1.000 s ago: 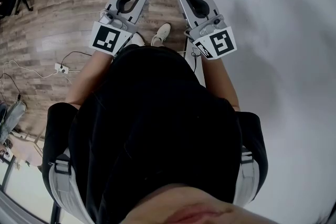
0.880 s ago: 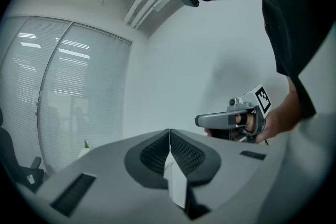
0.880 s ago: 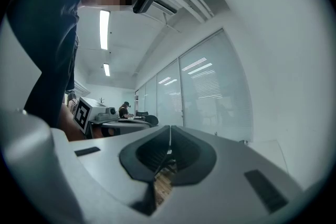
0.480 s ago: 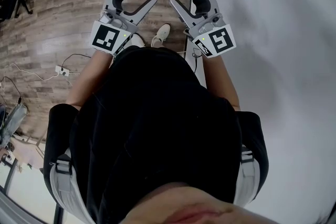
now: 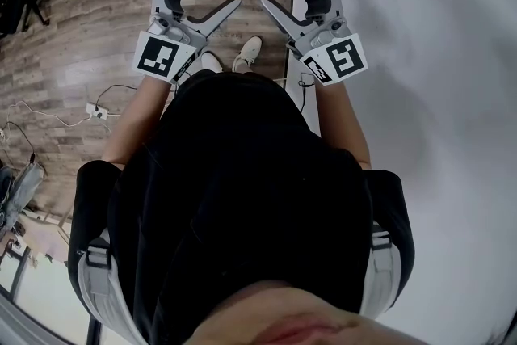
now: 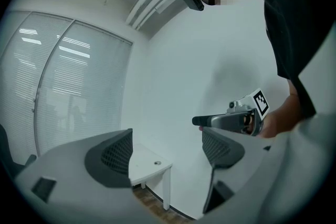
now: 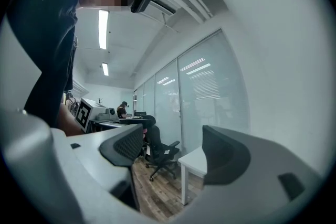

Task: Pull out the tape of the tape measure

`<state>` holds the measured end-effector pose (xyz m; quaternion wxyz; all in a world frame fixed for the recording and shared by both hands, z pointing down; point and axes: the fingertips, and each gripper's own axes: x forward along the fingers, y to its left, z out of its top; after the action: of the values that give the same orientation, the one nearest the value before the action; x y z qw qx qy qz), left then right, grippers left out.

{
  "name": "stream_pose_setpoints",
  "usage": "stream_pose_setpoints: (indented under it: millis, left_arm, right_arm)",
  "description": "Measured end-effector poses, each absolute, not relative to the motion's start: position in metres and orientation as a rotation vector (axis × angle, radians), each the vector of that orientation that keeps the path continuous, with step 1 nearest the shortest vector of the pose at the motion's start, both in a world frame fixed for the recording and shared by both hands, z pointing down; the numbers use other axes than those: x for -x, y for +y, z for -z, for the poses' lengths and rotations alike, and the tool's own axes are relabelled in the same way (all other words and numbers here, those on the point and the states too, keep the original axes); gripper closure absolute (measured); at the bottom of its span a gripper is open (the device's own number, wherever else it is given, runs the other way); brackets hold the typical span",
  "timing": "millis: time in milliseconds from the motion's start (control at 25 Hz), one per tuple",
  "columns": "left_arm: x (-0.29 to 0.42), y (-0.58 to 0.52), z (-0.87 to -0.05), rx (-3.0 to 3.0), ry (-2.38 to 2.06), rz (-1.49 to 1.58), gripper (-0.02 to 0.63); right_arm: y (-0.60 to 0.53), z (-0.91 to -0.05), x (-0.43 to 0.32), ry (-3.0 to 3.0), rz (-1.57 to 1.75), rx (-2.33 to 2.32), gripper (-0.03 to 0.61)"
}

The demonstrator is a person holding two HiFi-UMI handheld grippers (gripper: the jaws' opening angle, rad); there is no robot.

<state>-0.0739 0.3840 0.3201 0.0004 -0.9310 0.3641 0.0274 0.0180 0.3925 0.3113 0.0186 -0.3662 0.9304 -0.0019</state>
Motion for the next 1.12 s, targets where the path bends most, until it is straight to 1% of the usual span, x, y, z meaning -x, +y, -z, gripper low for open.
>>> stream_pose_setpoints:
  millis: [320,480,560,760,960,1120]
  left_arm:
    - [0.068,0.372,-0.312,2.924,1.161,-0.096,0.206]
    - [0.066,0.362,-0.323,2.944,1.185,-0.017,0.206]
    - [0.06,0.358,-0.325,2.944,1.183,-0.007,0.206]
    - [0.039,0.347,-0.31,2.92,1.157,-0.092,0.207]
    - [0.025,0.335,-0.322,2.933,1.21,0.011,0.207]
    - [0.013,0.318,-0.313,2.925,1.194,-0.04,0.207]
  right_arm:
    - [0.381,-0.306,-0.034,2.85,0.01,1.19,0.233]
    - [0.37,-0.307,-0.039,2.858,0.015,1.193,0.235]
    - [0.365,-0.309,-0.046,2.859,0.019,1.194,0.234]
    - [0.351,-0.311,-0.063,2.849,0.018,1.185,0.235]
    - [0.335,-0.307,-0.076,2.844,0.004,1.151,0.235]
    - [0.313,-0.303,-0.084,2.836,0.012,1.137,0.235]
